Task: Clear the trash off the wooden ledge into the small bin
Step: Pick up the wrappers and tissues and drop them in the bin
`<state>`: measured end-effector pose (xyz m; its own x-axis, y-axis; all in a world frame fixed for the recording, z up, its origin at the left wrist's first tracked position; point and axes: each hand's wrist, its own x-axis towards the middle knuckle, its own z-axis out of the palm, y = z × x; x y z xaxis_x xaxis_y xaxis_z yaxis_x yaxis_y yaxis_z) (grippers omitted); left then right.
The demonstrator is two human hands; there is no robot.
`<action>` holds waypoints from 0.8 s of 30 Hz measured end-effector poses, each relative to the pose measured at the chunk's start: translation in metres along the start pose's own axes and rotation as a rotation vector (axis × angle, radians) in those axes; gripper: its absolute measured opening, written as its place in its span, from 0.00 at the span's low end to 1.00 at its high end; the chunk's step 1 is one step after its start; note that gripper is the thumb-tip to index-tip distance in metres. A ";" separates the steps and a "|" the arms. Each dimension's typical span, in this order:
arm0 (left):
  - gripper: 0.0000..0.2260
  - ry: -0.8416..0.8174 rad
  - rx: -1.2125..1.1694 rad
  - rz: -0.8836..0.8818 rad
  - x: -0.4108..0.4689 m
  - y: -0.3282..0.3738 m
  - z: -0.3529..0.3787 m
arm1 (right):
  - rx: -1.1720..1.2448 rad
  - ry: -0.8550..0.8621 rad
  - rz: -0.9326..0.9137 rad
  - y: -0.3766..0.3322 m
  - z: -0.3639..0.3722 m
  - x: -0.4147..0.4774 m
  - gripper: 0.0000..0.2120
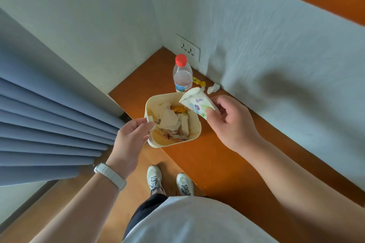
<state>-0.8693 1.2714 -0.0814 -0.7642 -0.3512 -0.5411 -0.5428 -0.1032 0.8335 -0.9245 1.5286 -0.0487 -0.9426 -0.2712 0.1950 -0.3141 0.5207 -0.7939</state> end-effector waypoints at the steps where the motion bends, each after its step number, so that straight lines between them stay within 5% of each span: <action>1: 0.06 -0.007 0.003 -0.003 -0.002 -0.001 0.004 | 0.001 -0.039 -0.002 -0.003 -0.001 0.001 0.04; 16: 0.17 -0.048 -0.018 0.109 -0.024 0.003 0.015 | -0.177 -0.675 0.089 -0.019 0.047 0.014 0.07; 24: 0.17 -0.086 -0.071 0.123 -0.020 0.006 0.008 | -0.307 -0.677 -0.013 -0.025 0.042 0.017 0.06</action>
<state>-0.8602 1.2850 -0.0661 -0.8521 -0.2845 -0.4393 -0.4193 -0.1310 0.8983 -0.9281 1.4769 -0.0499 -0.6930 -0.6672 -0.2732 -0.4363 0.6898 -0.5777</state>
